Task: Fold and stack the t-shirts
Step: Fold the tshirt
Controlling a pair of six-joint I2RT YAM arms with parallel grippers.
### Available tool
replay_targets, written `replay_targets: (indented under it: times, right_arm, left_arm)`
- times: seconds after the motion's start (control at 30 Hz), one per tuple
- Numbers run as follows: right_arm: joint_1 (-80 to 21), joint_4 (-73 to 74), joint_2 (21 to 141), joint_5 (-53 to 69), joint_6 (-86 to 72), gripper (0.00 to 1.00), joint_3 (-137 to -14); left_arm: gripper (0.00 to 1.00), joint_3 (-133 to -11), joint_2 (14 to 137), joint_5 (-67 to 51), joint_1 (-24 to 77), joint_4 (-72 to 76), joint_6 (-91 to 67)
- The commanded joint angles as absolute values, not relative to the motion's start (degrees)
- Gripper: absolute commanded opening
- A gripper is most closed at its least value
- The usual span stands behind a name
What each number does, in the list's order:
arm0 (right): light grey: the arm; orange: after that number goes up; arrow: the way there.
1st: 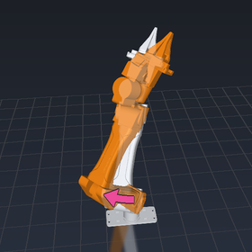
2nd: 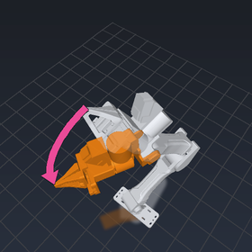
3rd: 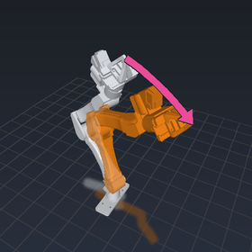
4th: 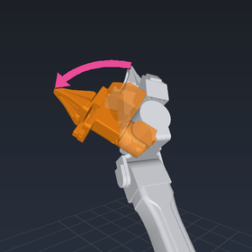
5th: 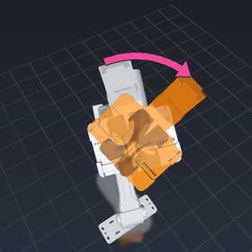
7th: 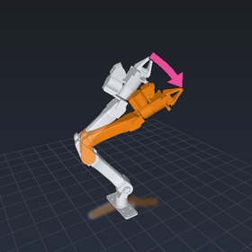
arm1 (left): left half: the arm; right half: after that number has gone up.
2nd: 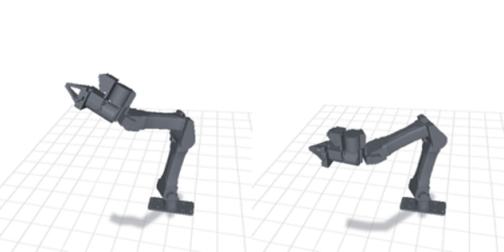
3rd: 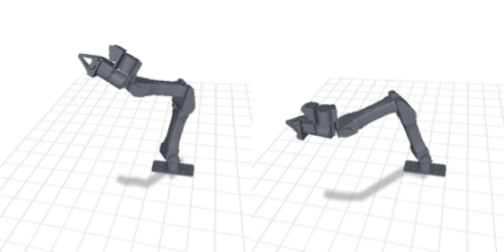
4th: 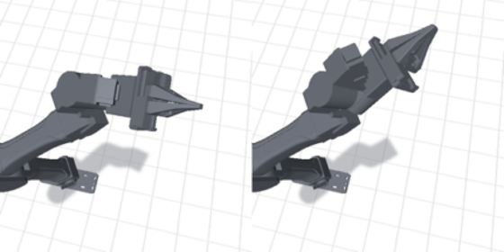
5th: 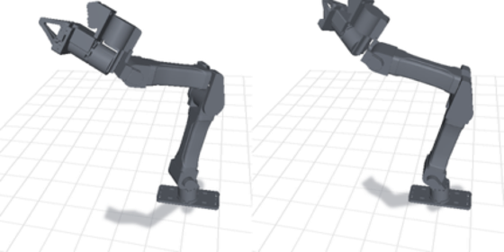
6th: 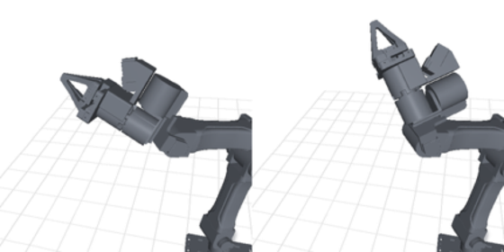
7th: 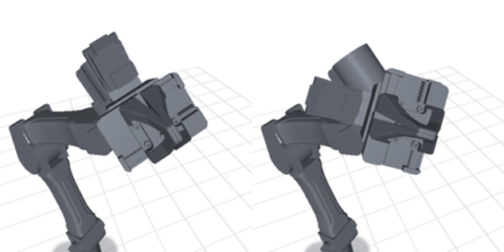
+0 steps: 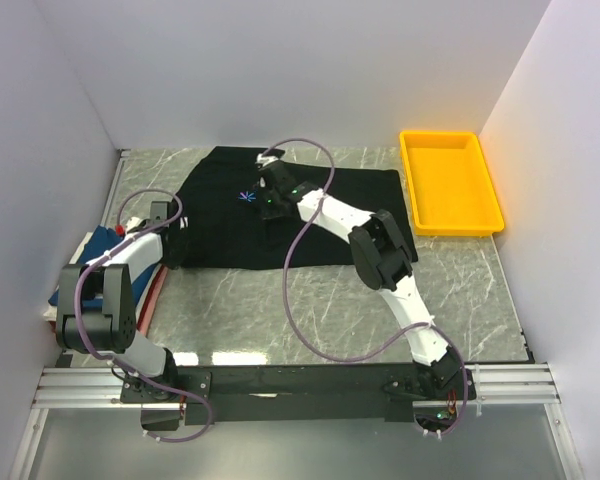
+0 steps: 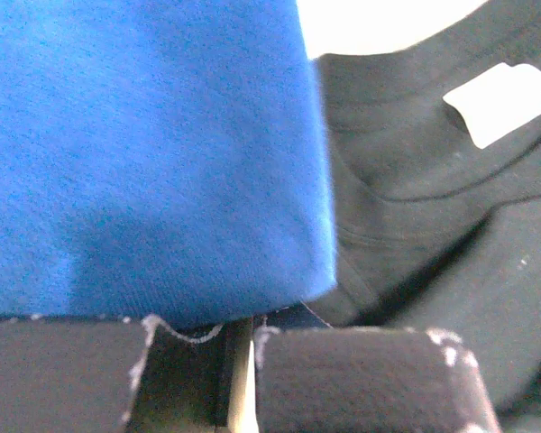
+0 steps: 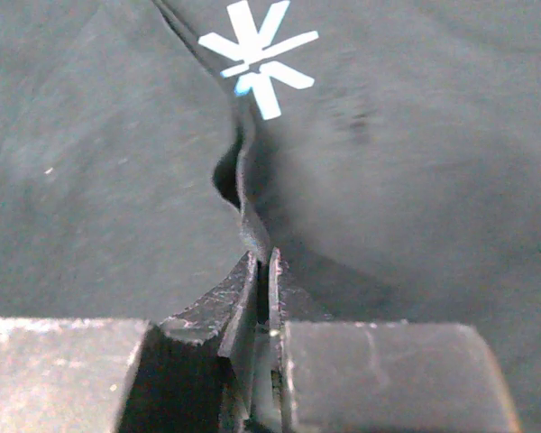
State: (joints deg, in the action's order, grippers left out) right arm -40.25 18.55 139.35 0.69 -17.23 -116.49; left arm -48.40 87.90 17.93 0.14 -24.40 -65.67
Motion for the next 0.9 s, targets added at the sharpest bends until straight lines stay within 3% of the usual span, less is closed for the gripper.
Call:
replay_targets:
  times: [0.0,0.17,0.3,0.4,0.5,0.7,0.87]
  right_arm:
    - [-37.72,16.52,134.82,3.77,-19.33,0.1,-116.45]
    - [-34.9,16.96,135.18,5.1,-20.39,0.1,-116.98]
    - [-33.58,17.23,134.91,5.71,-21.27,0.16,-116.02]
    - [-33.31,18.02,134.3,5.45,-21.09,0.42,-115.58]
    - [-33.4,18.2,132.46,4.75,-21.36,0.5,-113.57]
    - [-33.49,17.05,125.08,2.03,-23.46,0.51,-105.57]
    - [-33.57,12.49,116.13,1.75,-28.11,0.51,-92.41]
  left_arm:
    - [0.08,-47.2,87.01,19.07,-1.58,-23.47,-65.66]
    - [0.08,-46.14,86.05,18.2,-2.37,-23.03,-65.22]
    - [0.07,-45.88,84.64,16.35,-2.64,-22.15,-64.25]
    - [0.09,-46.93,83.06,14.16,-2.64,-21.45,-62.85]
    - [0.11,-48.77,81.39,13.01,-2.64,-22.67,-61.88]
    - [0.25,-52.28,79.1,13.01,-2.64,-24.0,-61.35]
    - [0.35,-57.39,86.64,12.83,-2.55,-24.87,-60.91]
